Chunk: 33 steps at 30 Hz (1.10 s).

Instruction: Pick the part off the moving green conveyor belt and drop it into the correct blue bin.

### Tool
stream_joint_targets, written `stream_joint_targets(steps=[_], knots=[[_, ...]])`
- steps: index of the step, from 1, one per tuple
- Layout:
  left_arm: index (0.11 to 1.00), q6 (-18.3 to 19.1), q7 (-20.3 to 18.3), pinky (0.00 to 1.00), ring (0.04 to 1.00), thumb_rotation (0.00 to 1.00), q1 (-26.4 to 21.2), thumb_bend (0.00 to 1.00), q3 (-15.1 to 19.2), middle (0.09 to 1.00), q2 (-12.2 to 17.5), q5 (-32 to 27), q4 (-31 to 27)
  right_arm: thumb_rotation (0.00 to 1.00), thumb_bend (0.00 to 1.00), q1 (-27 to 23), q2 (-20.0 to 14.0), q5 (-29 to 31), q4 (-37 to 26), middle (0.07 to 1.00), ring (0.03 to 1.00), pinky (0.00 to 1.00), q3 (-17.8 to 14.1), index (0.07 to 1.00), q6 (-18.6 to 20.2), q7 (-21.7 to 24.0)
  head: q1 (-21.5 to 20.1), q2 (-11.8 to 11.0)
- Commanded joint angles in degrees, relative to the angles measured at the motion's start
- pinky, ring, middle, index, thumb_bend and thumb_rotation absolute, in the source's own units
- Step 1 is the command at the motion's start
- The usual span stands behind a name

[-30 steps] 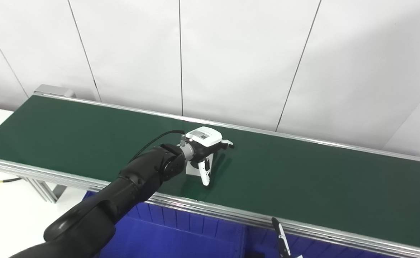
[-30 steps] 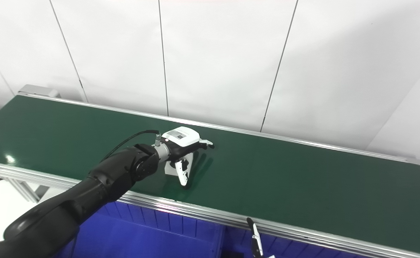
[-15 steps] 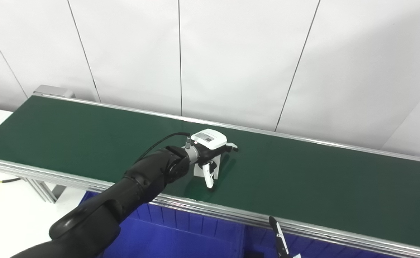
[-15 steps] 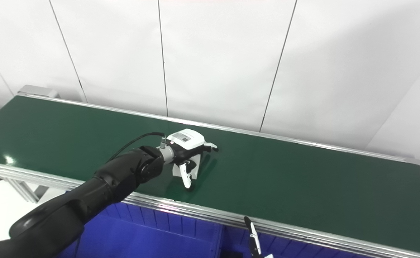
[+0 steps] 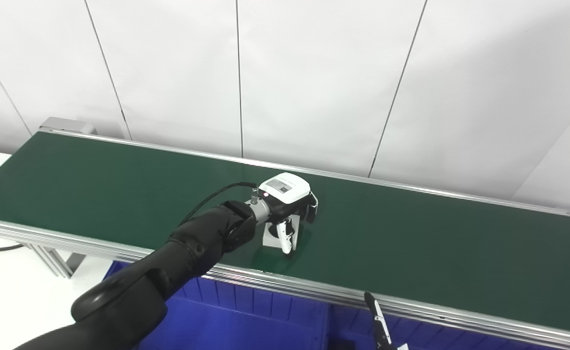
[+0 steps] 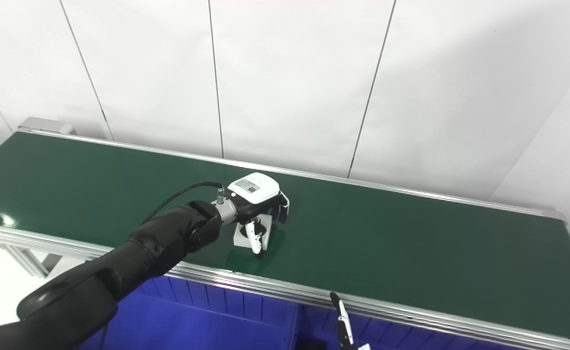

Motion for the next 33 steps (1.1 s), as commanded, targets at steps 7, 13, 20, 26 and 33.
stream_joint_targets(steps=[7, 13, 20, 26, 33], knots=[[0.545, 2.71, -3.42, 0.33, 0.375, 0.00, -2.89, 0.50, 0.22, 0.484, 2.03, 0.31, -3.25, 1.00, 0.96, -0.33, 0.17, -0.52, -1.82, 0.978, 1.000, 1.00, -0.06, 0.985, -2.89, -0.09, 0.07, 0.06], [0.546, 3.78, -6.97, 0.30, 0.372, 0.00, -2.67, 0.50, 0.67, 0.471, 2.38, -0.37, -7.32, 1.00, 0.95, -0.45, 0.16, -0.41, -1.91, 0.975, 1.000, 1.00, -0.04, 0.985, -2.89, 0.08, 0.07, 0.06], [0.540, 5.09, -12.67, 0.28, 0.367, 0.00, -1.18, 0.50, 3.02, 0.461, 4.11, -1.98, -19.72, 1.00, 0.93, -0.52, -0.08, -0.38, -2.38, 0.978, 1.000, 1.00, -0.25, 0.989, -2.89, 0.42, 0.51, 2.83], [0.538, 7.30, -20.10, 0.32, 0.384, 0.00, 0.81, 0.50, 5.78, 0.473, 6.73, -3.14, -34.48, 1.00, 0.91, -0.53, -0.29, 0.49, -3.30, 0.981, 1.000, 1.00, -1.01, 0.988, -2.89, 1.47, 2.87, 6.41], [0.516, 8.82, -26.65, 0.38, 0.414, 0.00, 3.69, 0.50, 9.18, 0.502, 9.14, -4.42, -45.86, 1.00, 0.86, -0.51, -0.97, 1.58, -5.64, 0.969, 0.994, 1.00, -3.35, 0.980, -2.89, 4.48, 7.26, 12.19]])
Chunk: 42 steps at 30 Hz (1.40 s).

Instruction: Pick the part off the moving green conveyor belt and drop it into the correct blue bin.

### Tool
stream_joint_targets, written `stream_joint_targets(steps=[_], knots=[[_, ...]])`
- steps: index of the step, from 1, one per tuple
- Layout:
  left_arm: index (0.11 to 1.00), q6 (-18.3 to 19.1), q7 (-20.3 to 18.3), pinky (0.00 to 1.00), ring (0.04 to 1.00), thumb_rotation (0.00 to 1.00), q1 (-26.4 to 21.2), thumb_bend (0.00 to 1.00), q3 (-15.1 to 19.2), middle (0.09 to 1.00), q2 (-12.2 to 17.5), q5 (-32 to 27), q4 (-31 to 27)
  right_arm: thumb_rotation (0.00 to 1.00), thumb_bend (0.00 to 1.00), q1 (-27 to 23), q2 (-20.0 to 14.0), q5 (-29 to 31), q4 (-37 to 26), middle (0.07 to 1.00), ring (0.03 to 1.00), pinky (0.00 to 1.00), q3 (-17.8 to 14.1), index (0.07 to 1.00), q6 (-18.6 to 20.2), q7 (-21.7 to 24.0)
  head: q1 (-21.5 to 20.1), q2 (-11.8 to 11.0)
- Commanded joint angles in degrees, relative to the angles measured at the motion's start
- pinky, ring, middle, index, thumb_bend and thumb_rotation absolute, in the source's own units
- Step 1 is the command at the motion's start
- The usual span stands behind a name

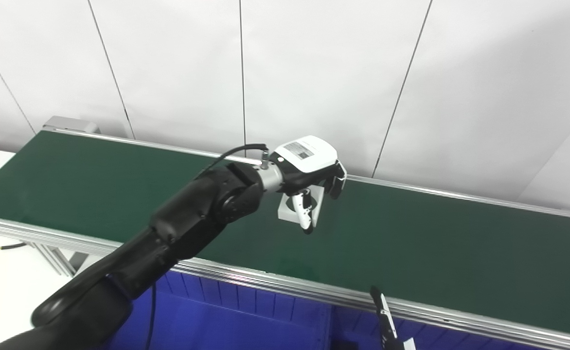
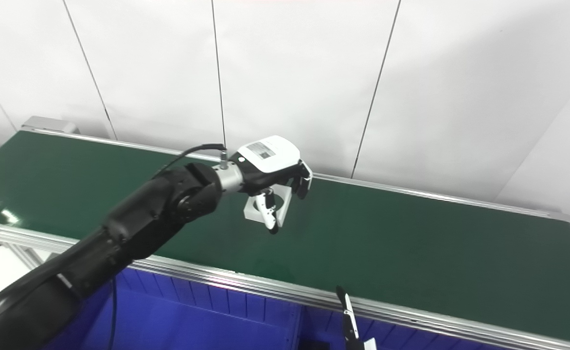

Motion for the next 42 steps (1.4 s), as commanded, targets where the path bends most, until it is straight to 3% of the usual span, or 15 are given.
stream_joint_targets(steps=[1, 2, 5, 12, 17, 26, 33, 39, 42], knots=[[0.518, 0.80, -1.35, 0.38, 0.413, 0.00, -1.04, 0.50, 1.80, 0.500, 1.72, -0.70, -3.53, 1.00, 0.85, -0.48, -0.33, 0.02, -3.11, 0.968, 0.992, 1.00, -1.22, 0.979, -2.89, 1.18, 1.39, 1.82], [0.509, 0.75, -2.13, 0.39, 0.419, 0.00, -0.69, 0.50, 2.19, 0.506, 2.16, -0.90, -4.67, 1.00, 0.84, -0.40, -0.51, 0.00, -3.79, 0.966, 0.986, 1.00, -1.75, 0.976, -2.88, 1.73, 2.65, 3.47], [0.511, 1.02, -3.97, 0.37, 0.412, 0.00, 0.84, 0.50, 3.71, 0.506, 3.32, -1.83, -8.18, 1.00, 0.83, -0.24, -0.80, 0.88, -5.31, 0.965, 0.973, 1.00, -3.46, 0.971, -2.88, 3.76, 4.83, 4.98], [0.530, 1.99, -8.22, 0.35, 0.401, 0.00, 6.08, 0.50, 5.82, 0.486, 5.75, -2.48, -15.64, 1.00, 0.86, 0.73, -0.83, 3.95, -7.13, 0.961, 0.984, 1.00, -7.90, 0.970, -2.87, 9.33, 12.04, 5.61], [0.535, 0.85, -8.59, 0.34, 0.389, 0.00, 12.03, 0.50, 7.43, 0.491, 7.05, -2.98, -19.96, 1.00, 0.81, 0.92, -1.06, 3.77, -7.59, 0.969, 0.981, 0.99, -10.36, 0.984, -2.87, 11.82, 13.74, 6.50], [0.520, -0.40, -3.96, 0.35, 0.397, 0.00, 22.53, 0.50, 10.35, 0.518, 7.41, -1.91, -22.66, 1.00, 0.79, 1.18, -0.01, 7.07, -7.41, 0.965, 0.966, 1.00, -14.44, 0.992, -2.88, 17.93, 17.02, 5.69], [0.493, 0.56, -1.71, 0.39, 0.425, 0.00, 28.61, 0.50, 13.32, 0.523, 8.52, -1.80, -21.05, 1.00, 0.78, 1.22, 0.68, 6.13, -7.23, 0.972, 0.960, 1.00, -16.36, 1.000, -2.88, 19.34, 18.18, 5.18], [0.498, 0.22, 4.93, 0.38, 0.422, 0.00, 34.27, 0.50, 14.89, 0.528, 7.76, 0.88, -16.47, 1.00, 0.77, 1.53, 0.96, 6.91, -7.60, 0.980, 0.973, 1.00, -17.60, 1.000, -2.88, 21.31, 18.75, 5.34], [0.497, -1.92, 10.42, 0.39, 0.422, 0.00, 35.87, 0.50, 14.63, 0.530, 6.93, 2.30, -12.58, 1.00, 0.78, 1.65, 1.27, 7.20, -7.61, 0.975, 0.973, 1.00, -18.28, 1.000, -2.87, 22.01, 19.02, 5.10]])
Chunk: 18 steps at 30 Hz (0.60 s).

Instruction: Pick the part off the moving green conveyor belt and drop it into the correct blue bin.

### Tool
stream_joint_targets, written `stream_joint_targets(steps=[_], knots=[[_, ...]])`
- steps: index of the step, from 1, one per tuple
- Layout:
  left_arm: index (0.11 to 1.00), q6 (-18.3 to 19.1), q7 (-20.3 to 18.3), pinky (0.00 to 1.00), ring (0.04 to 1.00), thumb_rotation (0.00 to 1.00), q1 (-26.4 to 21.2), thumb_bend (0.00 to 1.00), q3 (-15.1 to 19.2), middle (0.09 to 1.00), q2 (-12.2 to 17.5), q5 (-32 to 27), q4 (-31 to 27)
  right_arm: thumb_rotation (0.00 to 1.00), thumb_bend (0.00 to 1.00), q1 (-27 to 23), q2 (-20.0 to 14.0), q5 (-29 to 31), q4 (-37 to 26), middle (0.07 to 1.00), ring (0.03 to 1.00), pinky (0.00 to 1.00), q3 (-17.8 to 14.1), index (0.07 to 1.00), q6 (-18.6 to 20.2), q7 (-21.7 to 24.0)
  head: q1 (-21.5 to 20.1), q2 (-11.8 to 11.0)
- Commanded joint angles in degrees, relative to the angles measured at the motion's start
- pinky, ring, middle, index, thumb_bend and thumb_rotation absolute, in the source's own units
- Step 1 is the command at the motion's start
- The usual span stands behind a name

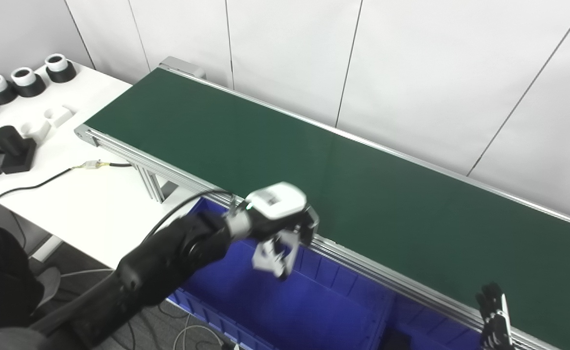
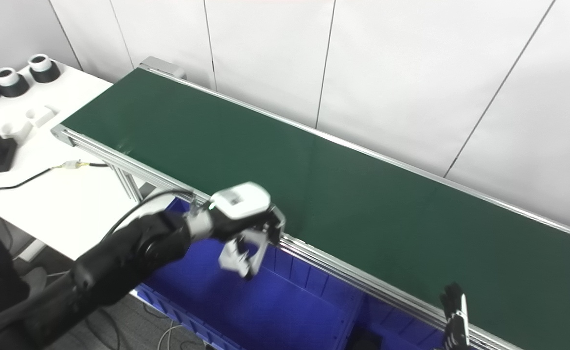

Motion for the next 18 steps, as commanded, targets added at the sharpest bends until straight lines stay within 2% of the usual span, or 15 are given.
stream_joint_targets(steps=[1, 4, 7, 13, 18], knots=[[0.500, -2.77, 6.12, 0.39, 0.423, 0.00, -0.93, 0.50, 0.51, 0.527, 0.02, 1.13, 0.91, 1.00, 0.78, -0.47, 0.59, 0.40, -1.46, 0.972, 0.972, 1.00, -0.74, 1.000, -2.86, 0.90, -0.05, 0.09], [0.497, -5.54, 13.49, 0.37, 0.423, 0.00, -0.28, 0.50, -0.39, 0.533, -0.41, 3.69, 5.71, 1.00, 0.79, -0.33, 0.88, 0.51, -1.61, 0.970, 0.974, 1.00, -1.41, 0.998, -2.85, 1.60, 0.18, 0.01], [0.500, -6.89, 16.87, 0.35, 0.422, 0.00, -0.78, 0.50, -1.41, 0.536, -0.42, 4.79, 9.50, 1.00, 0.79, -0.33, 1.15, 0.68, -1.53, 0.972, 0.975, 1.00, -1.96, 0.998, -2.85, 2.29, 0.35, -0.20], [0.504, -8.31, 18.14, 0.33, 0.408, 0.00, -2.06, 0.50, -3.66, 0.541, -0.03, 4.49, 16.46, 1.00, 0.80, 0.10, 1.71, 0.10, -2.06, 0.967, 0.960, 1.00, -2.82, 0.997, -2.85, 2.76, 0.18, 0.15], [0.527, -8.82, 18.67, 0.34, 0.397, 0.00, -2.32, 0.50, -6.13, 0.506, 1.10, 5.90, 20.43, 1.00, 0.78, 0.10, 2.07, 0.33, -2.44, 0.967, 0.959, 1.00, -3.02, 0.997, -2.85, 3.14, 0.30, 0.19]])
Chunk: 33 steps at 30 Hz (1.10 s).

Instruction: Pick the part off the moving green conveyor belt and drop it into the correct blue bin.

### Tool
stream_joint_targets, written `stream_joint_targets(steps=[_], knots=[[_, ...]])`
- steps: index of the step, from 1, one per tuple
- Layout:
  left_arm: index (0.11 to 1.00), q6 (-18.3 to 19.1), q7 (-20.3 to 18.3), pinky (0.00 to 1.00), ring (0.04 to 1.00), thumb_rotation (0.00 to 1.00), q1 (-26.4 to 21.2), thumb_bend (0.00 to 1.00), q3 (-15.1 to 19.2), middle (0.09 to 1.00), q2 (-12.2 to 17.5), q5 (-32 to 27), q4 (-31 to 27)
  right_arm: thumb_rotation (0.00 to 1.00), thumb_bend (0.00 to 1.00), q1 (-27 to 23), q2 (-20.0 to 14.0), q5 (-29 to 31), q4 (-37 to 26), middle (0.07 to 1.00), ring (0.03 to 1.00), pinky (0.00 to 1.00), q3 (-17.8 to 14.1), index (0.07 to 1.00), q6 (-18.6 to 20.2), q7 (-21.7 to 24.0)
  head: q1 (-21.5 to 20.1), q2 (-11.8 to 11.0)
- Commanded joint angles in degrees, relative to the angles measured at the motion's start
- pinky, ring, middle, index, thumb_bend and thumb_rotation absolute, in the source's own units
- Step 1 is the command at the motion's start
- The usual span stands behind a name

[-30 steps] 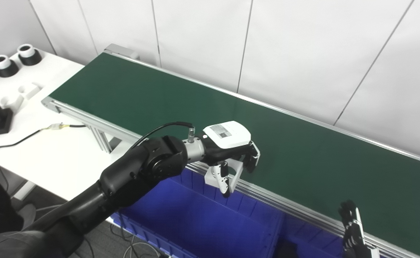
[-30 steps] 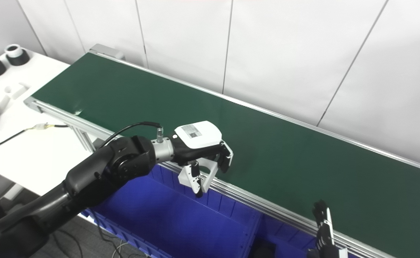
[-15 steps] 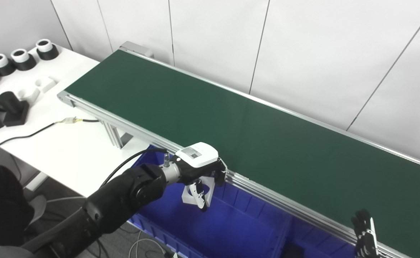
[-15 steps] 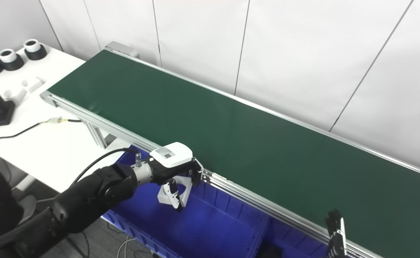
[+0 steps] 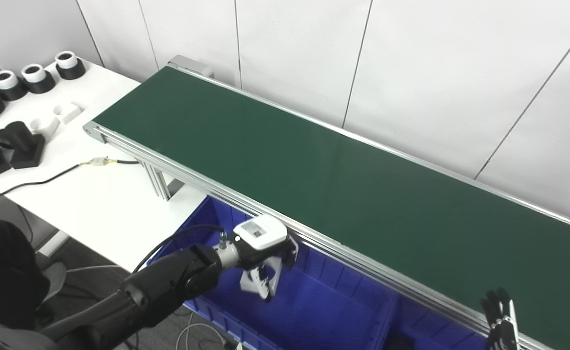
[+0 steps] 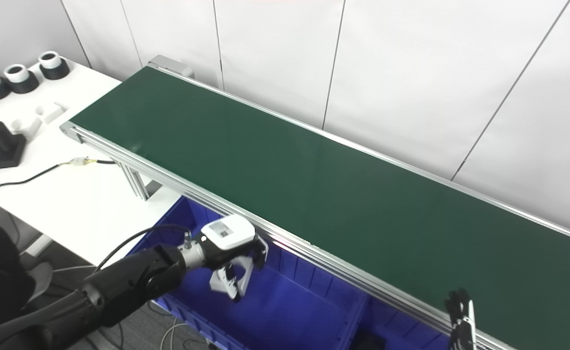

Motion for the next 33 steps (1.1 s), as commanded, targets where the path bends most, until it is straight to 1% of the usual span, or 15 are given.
stream_joint_targets(steps=[1, 7, 14, 15, 16, 17, 18, 19, 21, 23, 24, 25, 27, 29, 33], knots=[[0.530, -1.08, 1.32, 0.34, 0.393, 0.00, -1.77, 0.50, -0.63, 0.505, 2.05, 0.74, 0.88, 1.00, 0.77, -0.50, 0.29, 0.34, -1.91, 0.967, 0.960, 1.00, -0.44, 0.996, -2.85, 0.91, -0.23, -0.04], [0.518, -1.21, -0.05, 0.40, 0.417, 0.00, -1.97, 0.50, -1.84, 0.507, 3.29, -0.08, 3.74, 1.00, 0.78, -1.15, 0.36, 0.03, -1.53, 0.972, 0.969, 1.00, -0.42, 0.994, -2.84, 1.04, -0.30, -0.17], [0.511, -1.82, -0.77, 0.42, 0.424, 0.00, -2.37, 0.50, -2.81, 0.511, 3.78, -0.54, 4.69, 1.00, 0.77, -1.23, 0.60, -0.05, -1.55, 0.975, 0.977, 1.00, -0.51, 0.998, -2.84, 1.31, -0.83, -0.46], [0.502, -1.68, -1.12, 0.43, 0.473, 0.03, -2.39, 0.51, -2.88, 0.545, 3.83, -0.66, 4.54, 1.00, 0.78, -1.21, 0.60, -0.14, -1.54, 0.975, 0.975, 1.00, -0.53, 0.999, -2.84, 1.34, -0.83, -0.46], [0.532, -1.66, -1.30, 0.45, 0.517, 0.10, -2.42, 0.69, -3.02, 0.579, 3.92, -0.65, 4.45, 1.00, 0.77, -1.18, 0.60, -0.21, -1.56, 0.975, 0.974, 1.00, -0.51, 1.000, -2.84, 1.38, -0.90, -0.52], [0.575, -1.69, -1.50, 0.46, 0.541, 0.17, -2.44, 0.90, -3.16, 0.601, 4.03, -0.70, 4.34, 1.00, 0.77, -1.16, 0.61, -0.32, -1.60, 0.976, 0.973, 1.00, -0.50, 1.000, -2.83, 1.37, -0.94, -0.52], [0.580, -2.49, -0.95, 0.46, 0.544, 0.18, -2.69, 0.91, -3.49, 0.603, 4.21, -0.58, 4.77, 1.00, 0.77, -1.08, 0.66, -0.48, -1.80, 0.976, 0.973, 1.00, -0.48, 1.000, -2.82, 1.34, -1.01, -0.51], [0.596, -3.15, -0.52, 0.47, 0.560, 0.24, -2.90, 0.96, -3.79, 0.617, 4.41, -0.48, 5.06, 1.00, 0.77, -1.04, 0.68, -0.59, -1.97, 0.978, 0.973, 1.00, -0.45, 1.000, -2.82, 1.33, -1.02, -0.54], [0.624, -3.73, -0.04, 0.49, 0.585, 0.38, -3.16, 0.99, -4.19, 0.637, 4.69, -0.29, 5.29, 1.00, 0.76, -1.05, 0.70, -0.74, -2.13, 0.979, 0.971, 1.00, -0.40, 1.000, -2.82, 1.30, -1.02, -0.54], [0.634, -3.81, 0.12, 0.49, 0.593, 0.43, -3.20, 1.00, -4.25, 0.644, 4.77, -0.20, 5.30, 1.00, 0.75, -1.06, 0.73, -0.75, -2.12, 0.979, 0.971, 1.00, -0.40, 1.000, -2.82, 1.29, -1.02, -0.54], [0.637, -3.87, 0.19, 0.52, 0.617, 0.48, -3.20, 1.00, -4.23, 0.653, 4.78, -0.18, 5.30, 1.00, 0.75, -1.05, 0.75, -0.73, -2.10, 0.977, 0.972, 1.00, -0.40, 1.000, -2.82, 1.30, -1.02, -0.54], [0.640, -3.73, 0.10, 0.55, 0.631, 0.50, -3.21, 1.00, -4.23, 0.658, 4.79, -0.08, 5.22, 1.00, 0.75, -1.04, 0.74, -0.89, -2.09, 0.976, 0.972, 1.00, -0.37, 1.000, -2.82, 1.20, -1.02, -0.54], [0.641, -3.53, 0.13, 0.56, 0.637, 0.52, -3.22, 1.00, -4.21, 0.660, 4.73, -0.02, 5.27, 1.00, 0.75, -1.06, 0.71, -1.04, -2.00, 0.976, 0.972, 1.00, -0.34, 1.000, -2.83, 1.13, -1.30, -0.64], [0.639, -3.25, 0.32, 0.56, 0.632, 0.50, -3.17, 1.00, -4.02, 0.659, 4.52, -0.16, 5.39, 1.00, 0.74, -1.13, 0.68, -0.97, -1.75, 0.976, 0.974, 1.00, -0.36, 1.000, -2.84, 1.20, -1.33, -0.75], [0.621, -3.84, 2.33, 0.52, 0.593, 0.41, -2.84, 1.00, -3.27, 0.636, 4.03, -1.01, 5.48, 1.00, 0.74, -1.18, 0.71, -0.91, -1.59, 0.972, 0.969, 1.00, -0.40, 1.000, -2.84, 1.20, -1.46, -0.87]])
